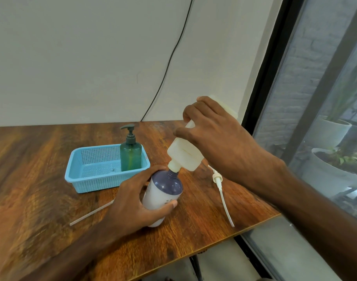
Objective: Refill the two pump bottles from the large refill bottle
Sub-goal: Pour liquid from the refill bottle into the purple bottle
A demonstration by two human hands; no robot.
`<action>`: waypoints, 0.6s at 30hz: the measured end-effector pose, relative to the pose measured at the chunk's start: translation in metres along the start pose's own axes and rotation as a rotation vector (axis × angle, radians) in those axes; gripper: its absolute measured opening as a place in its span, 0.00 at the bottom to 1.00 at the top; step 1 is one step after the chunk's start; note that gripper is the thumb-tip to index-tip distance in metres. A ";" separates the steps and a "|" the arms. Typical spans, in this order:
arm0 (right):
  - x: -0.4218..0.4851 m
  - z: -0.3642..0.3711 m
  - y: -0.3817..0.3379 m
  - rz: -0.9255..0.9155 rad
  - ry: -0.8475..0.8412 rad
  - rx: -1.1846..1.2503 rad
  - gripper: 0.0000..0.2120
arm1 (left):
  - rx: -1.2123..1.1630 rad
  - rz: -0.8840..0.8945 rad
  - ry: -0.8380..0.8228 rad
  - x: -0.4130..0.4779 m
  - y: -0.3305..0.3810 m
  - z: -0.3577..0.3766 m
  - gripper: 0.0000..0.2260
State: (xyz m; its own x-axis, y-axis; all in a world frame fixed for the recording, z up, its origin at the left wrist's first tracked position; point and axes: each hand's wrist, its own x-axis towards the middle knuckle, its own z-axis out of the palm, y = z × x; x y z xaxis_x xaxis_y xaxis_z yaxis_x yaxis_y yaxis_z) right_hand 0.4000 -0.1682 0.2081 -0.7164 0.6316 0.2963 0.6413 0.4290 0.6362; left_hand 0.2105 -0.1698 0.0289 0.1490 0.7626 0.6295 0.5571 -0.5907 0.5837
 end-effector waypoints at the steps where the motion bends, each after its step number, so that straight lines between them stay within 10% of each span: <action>1: 0.000 0.000 0.000 0.000 0.009 -0.002 0.23 | -0.004 0.003 -0.001 0.000 0.000 0.000 0.31; 18: 0.003 0.003 -0.001 -0.017 0.025 -0.024 0.21 | -0.008 0.019 0.007 0.000 0.001 -0.001 0.30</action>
State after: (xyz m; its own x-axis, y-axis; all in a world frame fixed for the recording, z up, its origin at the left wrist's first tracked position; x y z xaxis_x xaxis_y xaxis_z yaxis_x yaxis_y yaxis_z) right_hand 0.3978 -0.1650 0.2064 -0.7338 0.6081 0.3028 0.6224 0.4234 0.6583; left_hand 0.2104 -0.1703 0.0302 0.1539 0.7491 0.6444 0.5475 -0.6075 0.5754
